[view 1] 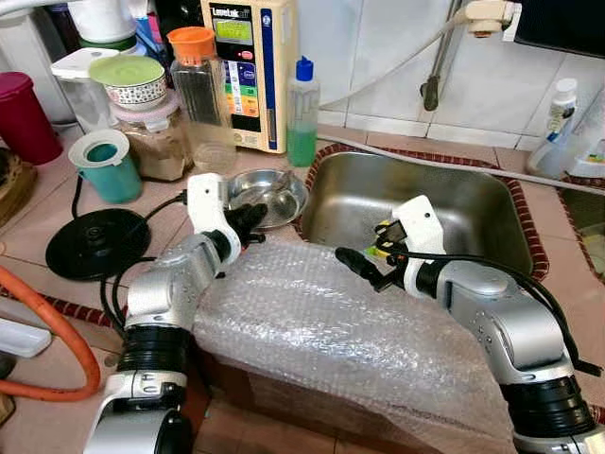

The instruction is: Kitchen organization

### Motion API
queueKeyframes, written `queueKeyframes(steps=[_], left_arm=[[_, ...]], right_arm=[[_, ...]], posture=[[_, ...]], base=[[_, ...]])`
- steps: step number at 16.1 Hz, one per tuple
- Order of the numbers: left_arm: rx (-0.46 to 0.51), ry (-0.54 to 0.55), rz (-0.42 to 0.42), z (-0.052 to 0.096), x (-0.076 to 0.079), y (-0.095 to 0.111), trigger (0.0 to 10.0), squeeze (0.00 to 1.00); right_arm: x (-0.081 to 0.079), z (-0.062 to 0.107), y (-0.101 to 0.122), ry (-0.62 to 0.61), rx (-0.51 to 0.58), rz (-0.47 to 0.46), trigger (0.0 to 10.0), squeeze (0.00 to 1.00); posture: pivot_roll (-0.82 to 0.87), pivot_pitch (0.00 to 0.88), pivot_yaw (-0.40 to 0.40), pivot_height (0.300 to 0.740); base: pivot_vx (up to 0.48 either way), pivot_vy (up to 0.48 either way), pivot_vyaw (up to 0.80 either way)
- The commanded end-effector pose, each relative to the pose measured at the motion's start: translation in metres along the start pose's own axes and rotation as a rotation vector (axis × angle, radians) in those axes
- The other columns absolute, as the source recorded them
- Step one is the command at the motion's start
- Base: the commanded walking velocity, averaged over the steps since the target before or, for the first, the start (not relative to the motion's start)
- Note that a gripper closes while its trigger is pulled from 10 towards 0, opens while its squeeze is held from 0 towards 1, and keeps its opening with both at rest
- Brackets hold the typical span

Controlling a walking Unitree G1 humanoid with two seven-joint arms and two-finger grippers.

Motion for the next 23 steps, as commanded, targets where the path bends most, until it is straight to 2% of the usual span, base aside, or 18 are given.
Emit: queueKeyframes(steps=[1,11,13,14,15,16,17,19,20,21,22,23], left_arm=[[0.012,0.016,0.002,0.0,-0.001,0.008,0.0,0.0],[0.061,-0.039,0.07,0.011,0.014,0.033,0.0,0.0],[0.119,-0.068,0.005,0.014,0.022,0.043,0.0,0.0],[0.165,-0.139,-0.078,0.015,0.039,0.047,0.0,0.0],[0.192,-0.211,-0.136,0.016,0.057,0.047,0.0,0.0],[0.188,-0.229,-0.142,0.016,0.062,0.044,0.0,0.0],[0.201,-0.261,-0.174,0.017,0.07,0.042,0.0,0.0],[0.226,-0.355,-0.25,0.02,0.089,0.03,0.0,0.0],[0.242,-0.388,-0.247,0.022,0.094,0.028,0.0,0.0],[0.247,-0.391,-0.283,0.022,0.096,0.025,0.0,0.0],[0.253,-0.4,-0.297,0.022,0.099,0.024,0.0,0.0],[0.295,-0.419,-0.296,0.025,0.105,0.029,0.2,0.0]], right_arm=[[0.002,0.001,0.001,-0.011,-0.001,0.009,10.0,0.0],[0.002,-0.001,0.0,-0.004,-0.009,0.017,10.0,0.0],[0.005,-0.001,0.002,-0.022,0.006,0.015,10.0,0.0],[0.006,-0.002,0.014,-0.033,0.076,0.001,10.0,0.0],[0.005,-0.003,0.03,-0.035,0.163,-0.067,10.0,0.0],[0.005,-0.003,0.035,-0.037,0.195,-0.092,10.0,0.0],[0.009,-0.003,0.042,-0.057,0.239,-0.16,10.0,0.0],[0.021,-0.005,0.054,-0.091,0.342,-0.455,10.0,0.0],[0.023,-0.006,0.057,-0.085,0.37,-0.546,10.0,0.0],[0.024,-0.008,0.058,-0.076,0.384,-0.625,10.0,0.0],[0.024,-0.009,0.059,-0.063,0.392,-0.669,10.0,0.0],[0.024,-0.013,0.06,-0.058,0.392,-0.742,10.0,0.0]], posture=[[0.02,0.0,0.032,0.74],[0.03,0.0,0.022,0.74],[0.03,0.0,0.023,0.74],[0.03,0.0,0.023,0.74],[0.03,0.0,0.023,0.74],[0.03,0.0,0.023,0.74],[0.03,0.0,0.023,0.74],[0.03,0.0,0.028,0.74],[0.03,0.0,0.028,0.74],[0.02,0.0,0.028,0.74],[0.02,0.0,0.028,0.74],[0.03,0.0,0.013,0.74]], base=[[0.0,0.0,0.0],[0.0,0.0,0.0],[0.0,0.0,0.0],[0.0,0.0,0.0],[0.0,0.0,0.0],[0.0,0.0,0.0],[0.0,0.0,0.0],[0.0,0.0,0.0],[0.0,0.0,0.0],[0.0,0.0,0.0],[0.0,0.0,0.0],[0.0,0.0,0.0]])
Point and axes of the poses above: a point about 5 cm out from each wrist's last joint towards the gripper, its own z axis pointing back from the gripper into the wrist, its own y axis along the axis of the wrist's last joint, x = y × z, the point moved 4 cm from there along -z, pointing out of the wrist towards the gripper, and after that the axes turned 11 degrees about -z, right-handed, at the moved point
